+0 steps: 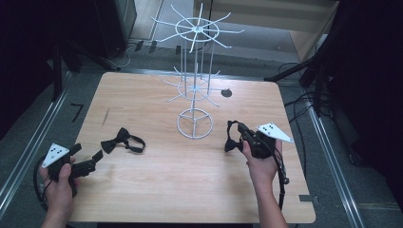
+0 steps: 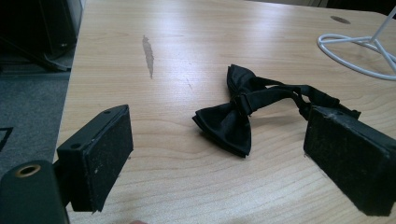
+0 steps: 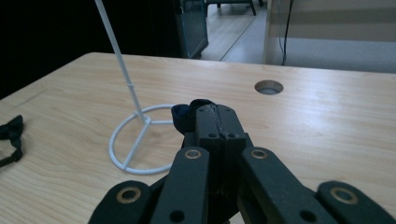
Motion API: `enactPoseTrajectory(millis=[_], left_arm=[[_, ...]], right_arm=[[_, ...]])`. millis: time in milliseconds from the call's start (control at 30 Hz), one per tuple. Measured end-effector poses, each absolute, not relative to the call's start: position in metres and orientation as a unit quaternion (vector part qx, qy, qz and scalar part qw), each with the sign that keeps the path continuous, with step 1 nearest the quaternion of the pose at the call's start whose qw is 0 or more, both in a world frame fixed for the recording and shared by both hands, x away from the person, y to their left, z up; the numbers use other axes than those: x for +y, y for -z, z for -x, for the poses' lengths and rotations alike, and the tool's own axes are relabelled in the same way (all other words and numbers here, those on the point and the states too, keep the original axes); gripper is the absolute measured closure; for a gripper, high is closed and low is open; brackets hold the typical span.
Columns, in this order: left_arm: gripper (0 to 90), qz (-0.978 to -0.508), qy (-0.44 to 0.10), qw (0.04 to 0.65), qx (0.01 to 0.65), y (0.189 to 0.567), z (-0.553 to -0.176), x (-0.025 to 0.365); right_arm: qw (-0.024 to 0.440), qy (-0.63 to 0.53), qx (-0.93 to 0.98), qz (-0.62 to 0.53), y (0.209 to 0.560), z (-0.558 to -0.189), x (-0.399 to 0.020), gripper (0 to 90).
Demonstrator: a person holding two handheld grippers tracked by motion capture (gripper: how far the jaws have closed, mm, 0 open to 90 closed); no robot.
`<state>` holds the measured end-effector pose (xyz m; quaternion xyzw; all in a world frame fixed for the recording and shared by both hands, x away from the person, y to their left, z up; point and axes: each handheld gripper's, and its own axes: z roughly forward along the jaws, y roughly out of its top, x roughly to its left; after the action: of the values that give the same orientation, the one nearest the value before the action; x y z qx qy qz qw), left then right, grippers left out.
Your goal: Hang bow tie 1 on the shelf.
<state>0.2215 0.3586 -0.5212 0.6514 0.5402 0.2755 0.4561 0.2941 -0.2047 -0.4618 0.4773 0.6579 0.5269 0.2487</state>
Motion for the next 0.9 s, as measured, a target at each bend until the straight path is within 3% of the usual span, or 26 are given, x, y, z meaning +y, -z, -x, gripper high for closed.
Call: enactPoseTrajectory(millis=[900], left_arm=[[8.8, -0.651, -0.275, 0.457, 0.540, 0.521, -0.221, 0.359]], right_arm=[[0.252, -0.558, 0.664, -0.429, 0.425, -0.281, -0.181, 90.0]])
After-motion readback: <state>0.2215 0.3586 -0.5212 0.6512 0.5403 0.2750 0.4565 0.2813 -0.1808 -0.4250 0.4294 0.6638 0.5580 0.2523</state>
